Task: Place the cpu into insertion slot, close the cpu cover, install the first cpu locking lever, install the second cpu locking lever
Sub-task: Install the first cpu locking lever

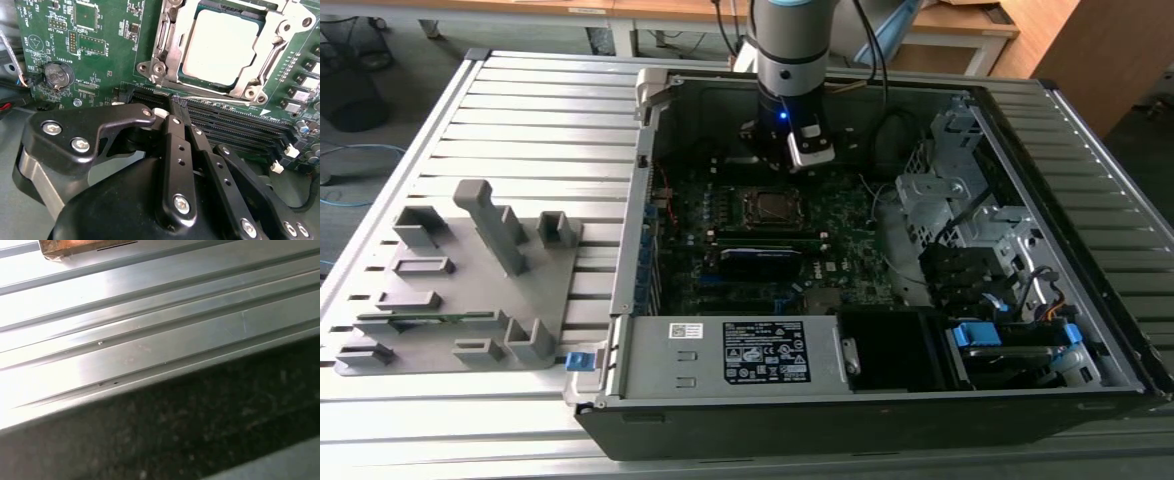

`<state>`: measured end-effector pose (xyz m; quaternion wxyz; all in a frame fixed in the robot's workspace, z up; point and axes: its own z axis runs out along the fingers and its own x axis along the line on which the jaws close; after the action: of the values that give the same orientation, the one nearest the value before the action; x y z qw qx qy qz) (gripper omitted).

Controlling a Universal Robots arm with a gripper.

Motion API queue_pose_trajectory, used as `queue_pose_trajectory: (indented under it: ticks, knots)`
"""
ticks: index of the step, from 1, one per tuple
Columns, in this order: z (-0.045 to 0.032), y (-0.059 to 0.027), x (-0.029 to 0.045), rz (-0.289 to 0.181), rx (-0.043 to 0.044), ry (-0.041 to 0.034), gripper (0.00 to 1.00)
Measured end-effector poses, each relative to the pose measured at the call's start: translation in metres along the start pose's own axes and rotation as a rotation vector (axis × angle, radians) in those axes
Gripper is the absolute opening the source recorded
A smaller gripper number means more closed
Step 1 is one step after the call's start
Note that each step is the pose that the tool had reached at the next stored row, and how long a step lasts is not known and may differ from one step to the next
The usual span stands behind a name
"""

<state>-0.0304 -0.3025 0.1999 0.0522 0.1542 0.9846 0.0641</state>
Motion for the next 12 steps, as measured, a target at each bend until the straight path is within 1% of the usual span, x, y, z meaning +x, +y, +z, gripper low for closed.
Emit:
queue_pose_trajectory:
  ticks: [5, 12]
  knots:
    - [0.0003, 0.0019, 0.0006, 0.001, 0.0008, -0.0004, 0.11]
    - [0.0003, 0.0019, 0.0009, 0.001, 0.0064, -0.0023, 0.11]
